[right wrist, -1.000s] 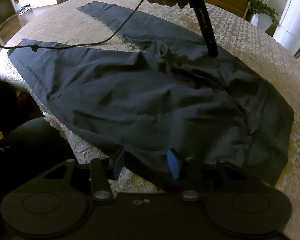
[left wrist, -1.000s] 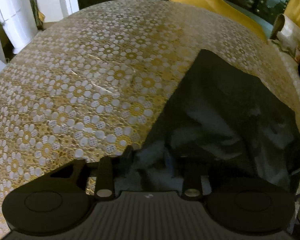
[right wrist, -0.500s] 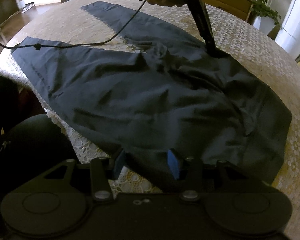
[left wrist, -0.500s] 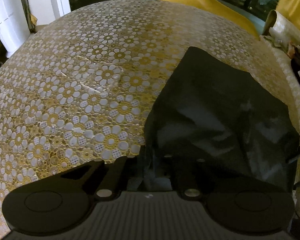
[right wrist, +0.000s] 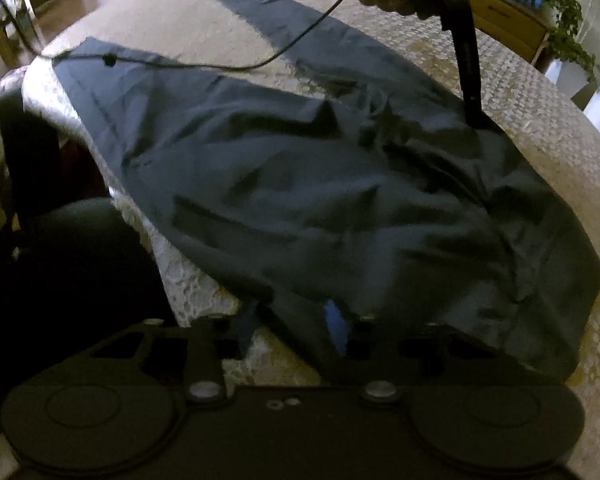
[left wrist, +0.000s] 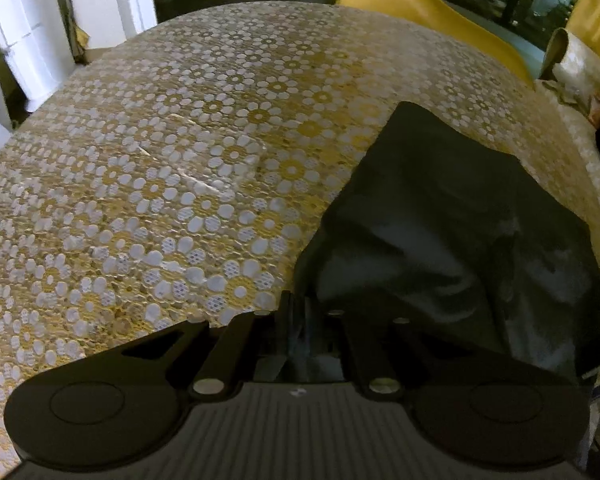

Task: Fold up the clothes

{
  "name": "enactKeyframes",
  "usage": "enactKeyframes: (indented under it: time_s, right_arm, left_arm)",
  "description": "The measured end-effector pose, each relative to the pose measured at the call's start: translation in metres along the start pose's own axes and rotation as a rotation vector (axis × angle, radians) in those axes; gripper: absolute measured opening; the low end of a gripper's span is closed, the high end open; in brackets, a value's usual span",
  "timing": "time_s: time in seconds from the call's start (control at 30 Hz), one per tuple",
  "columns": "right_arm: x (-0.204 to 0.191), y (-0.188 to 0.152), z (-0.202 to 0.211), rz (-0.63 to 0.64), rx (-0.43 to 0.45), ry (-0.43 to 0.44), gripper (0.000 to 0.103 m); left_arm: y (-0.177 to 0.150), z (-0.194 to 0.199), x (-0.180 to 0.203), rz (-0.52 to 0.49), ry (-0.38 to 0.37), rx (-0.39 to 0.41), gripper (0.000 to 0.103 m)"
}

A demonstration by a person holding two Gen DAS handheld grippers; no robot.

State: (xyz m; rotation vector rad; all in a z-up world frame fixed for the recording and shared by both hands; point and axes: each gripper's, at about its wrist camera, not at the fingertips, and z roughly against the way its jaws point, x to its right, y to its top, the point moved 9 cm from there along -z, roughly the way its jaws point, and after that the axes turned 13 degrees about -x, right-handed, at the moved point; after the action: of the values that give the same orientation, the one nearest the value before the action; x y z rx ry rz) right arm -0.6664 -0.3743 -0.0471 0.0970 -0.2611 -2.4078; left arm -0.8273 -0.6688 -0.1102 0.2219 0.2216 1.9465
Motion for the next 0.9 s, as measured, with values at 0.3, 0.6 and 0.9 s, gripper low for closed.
enactKeyframes:
  time_s: [0.3,0.6,0.9]
  right_arm:
    - [0.006,0.005,0.000,0.016,0.000,0.023,0.103]
    - [0.006,0.001,-0.003,-0.013,0.003,0.054,0.103]
    - [0.009,0.000,-0.002,-0.039,0.009,0.071,0.103]
  left_arm:
    - [0.007,0.001,-0.027,0.064,0.140,0.041,0.004]
    - [0.009,0.006,-0.031,0.077,-0.051,0.033,0.010]
    - [0.007,-0.004,-0.011,-0.061,-0.065,-0.048,0.064]
